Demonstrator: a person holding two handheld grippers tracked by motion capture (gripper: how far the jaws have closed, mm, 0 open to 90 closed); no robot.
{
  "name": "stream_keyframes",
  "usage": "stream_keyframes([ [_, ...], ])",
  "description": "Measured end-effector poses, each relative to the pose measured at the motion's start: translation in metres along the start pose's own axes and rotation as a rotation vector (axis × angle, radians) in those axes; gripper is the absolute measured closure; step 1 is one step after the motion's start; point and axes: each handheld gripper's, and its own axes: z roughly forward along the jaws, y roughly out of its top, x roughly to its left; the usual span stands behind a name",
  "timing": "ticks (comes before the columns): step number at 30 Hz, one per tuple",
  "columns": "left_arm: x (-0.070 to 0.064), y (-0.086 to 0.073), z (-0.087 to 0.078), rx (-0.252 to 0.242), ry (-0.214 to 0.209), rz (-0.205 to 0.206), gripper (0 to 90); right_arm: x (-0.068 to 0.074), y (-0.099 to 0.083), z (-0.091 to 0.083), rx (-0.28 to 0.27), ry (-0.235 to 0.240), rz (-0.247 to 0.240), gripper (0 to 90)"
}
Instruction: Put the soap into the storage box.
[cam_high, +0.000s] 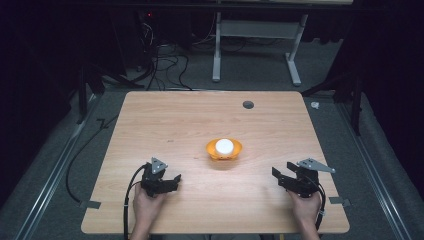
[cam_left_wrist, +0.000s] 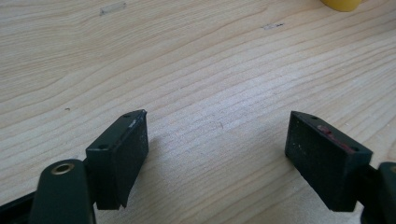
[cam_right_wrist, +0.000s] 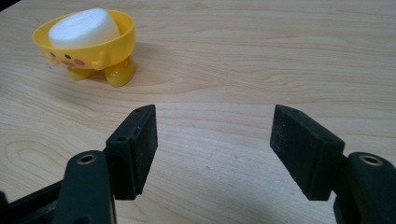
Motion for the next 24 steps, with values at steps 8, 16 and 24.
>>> stream_keyframes([
  [8,0.0,0.0,0.0,0.0,0.0,0.0,21.9,0.003,-0.003,0.007,0.017,0.004,-0.001,32.9],
  [16,0.0,0.0,0.0,0.0,0.0,0.0,21.9,0.006,-0.005,0.014,0.045,-0.021,-0.035,32.6],
  [24,0.0,0.0,0.0,0.0,0.0,0.0,21.9,0.007,-0.008,0.022,0.07,-0.033,-0.05,32.5],
])
